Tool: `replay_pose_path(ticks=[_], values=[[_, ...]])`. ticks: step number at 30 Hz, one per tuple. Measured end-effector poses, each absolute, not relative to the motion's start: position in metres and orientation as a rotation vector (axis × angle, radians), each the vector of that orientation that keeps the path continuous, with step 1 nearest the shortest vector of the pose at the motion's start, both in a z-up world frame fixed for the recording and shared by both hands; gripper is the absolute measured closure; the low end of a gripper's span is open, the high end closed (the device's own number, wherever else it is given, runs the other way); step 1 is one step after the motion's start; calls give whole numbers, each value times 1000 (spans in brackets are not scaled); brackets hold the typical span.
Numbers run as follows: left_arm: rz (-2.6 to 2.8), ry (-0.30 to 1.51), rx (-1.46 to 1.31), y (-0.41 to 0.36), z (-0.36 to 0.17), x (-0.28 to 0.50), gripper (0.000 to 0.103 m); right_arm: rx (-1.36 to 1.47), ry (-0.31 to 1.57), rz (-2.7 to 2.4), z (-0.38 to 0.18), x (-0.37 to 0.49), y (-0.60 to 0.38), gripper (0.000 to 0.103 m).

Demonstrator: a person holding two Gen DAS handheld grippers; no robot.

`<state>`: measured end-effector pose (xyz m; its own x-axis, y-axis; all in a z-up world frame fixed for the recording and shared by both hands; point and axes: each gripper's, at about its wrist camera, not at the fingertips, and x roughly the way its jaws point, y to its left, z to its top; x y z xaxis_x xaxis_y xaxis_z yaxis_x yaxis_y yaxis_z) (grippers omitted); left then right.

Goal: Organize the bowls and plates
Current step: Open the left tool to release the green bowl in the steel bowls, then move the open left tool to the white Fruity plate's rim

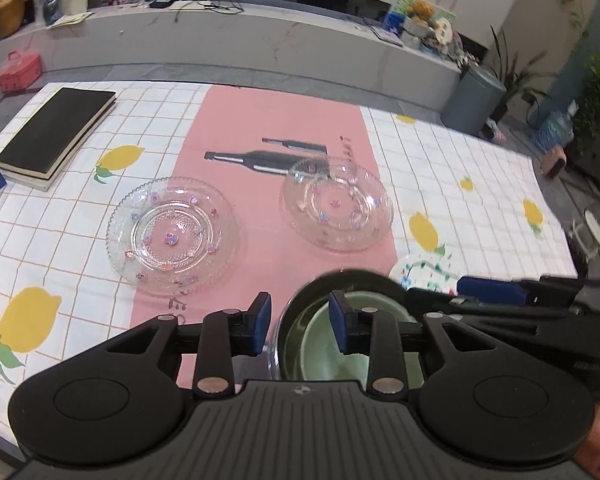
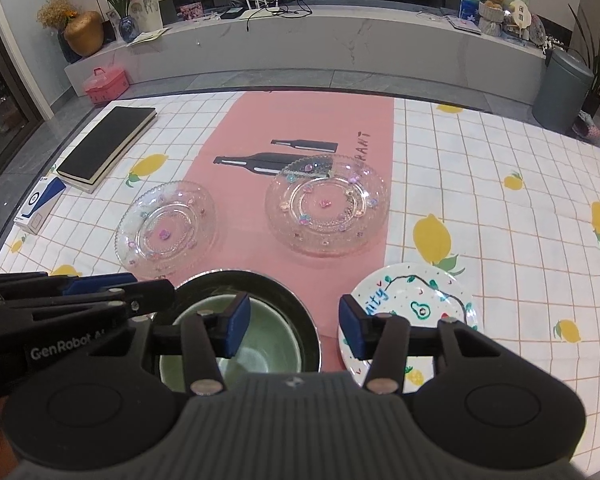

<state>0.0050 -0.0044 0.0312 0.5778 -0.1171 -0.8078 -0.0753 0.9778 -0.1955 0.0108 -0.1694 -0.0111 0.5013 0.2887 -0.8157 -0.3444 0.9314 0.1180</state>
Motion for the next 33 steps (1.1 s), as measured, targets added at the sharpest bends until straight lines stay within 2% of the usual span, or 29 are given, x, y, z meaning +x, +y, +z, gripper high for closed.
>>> replay_pose_path(ticks=[6,15,28,33], values=[[-32,989,-234,6,12,2,62,-44,1029,362,-34,14,-183,51],[-82,1027,-223,-1,-1,4,62,22,1098,382,-60,17,-187,58],[-78,990,-258,22,12,27,58,92,1081,412,-53,31,-197,58],[-112,973,-295,21,20,34,58,198,1049,429,-40,34,-222,58]])
